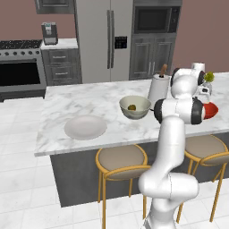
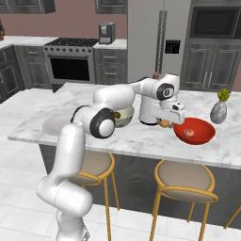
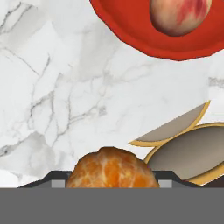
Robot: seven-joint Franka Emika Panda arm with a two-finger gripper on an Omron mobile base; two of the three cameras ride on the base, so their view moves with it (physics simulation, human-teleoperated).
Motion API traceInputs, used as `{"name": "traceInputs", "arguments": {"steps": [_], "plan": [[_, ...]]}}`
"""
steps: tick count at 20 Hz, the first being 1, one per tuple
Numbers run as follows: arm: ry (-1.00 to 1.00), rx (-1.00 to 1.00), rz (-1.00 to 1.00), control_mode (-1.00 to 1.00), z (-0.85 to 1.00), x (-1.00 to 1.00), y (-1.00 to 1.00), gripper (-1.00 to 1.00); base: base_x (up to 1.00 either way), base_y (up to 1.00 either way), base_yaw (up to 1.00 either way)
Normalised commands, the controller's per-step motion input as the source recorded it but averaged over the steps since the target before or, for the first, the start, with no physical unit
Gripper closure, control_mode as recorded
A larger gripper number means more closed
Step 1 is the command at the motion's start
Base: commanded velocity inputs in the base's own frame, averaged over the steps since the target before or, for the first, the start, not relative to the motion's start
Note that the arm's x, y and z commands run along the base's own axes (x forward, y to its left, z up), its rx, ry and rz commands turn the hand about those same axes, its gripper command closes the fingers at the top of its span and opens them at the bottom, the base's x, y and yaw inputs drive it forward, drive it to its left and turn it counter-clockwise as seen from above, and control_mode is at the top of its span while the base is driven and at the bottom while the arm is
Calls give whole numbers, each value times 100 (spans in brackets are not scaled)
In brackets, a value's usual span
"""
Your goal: Take the fruits from the plate on the dining counter and place two fruits in each bowl.
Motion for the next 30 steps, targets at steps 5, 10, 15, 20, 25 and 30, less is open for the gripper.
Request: {"name": "traceInputs", "arguments": {"steps": [5, 10, 15, 20, 25, 30], "plan": [[-9, -7, -6, -100, -1, 12, -39, 100, 0, 0, 0], [-4, -12, -5, -100, -3, 12, -37, 100, 0, 0, 0], [-13, -20, -4, -100, -27, 5, -18, 100, 0, 0, 0], [-23, -23, -1, -100, -27, 2, -8, 100, 0, 0, 0], [-13, -3, -7, -100, -27, 6, -13, 100, 0, 0, 0], [-17, -2, -5, -100, -41, 0, -6, 100, 0, 0, 0]]}}
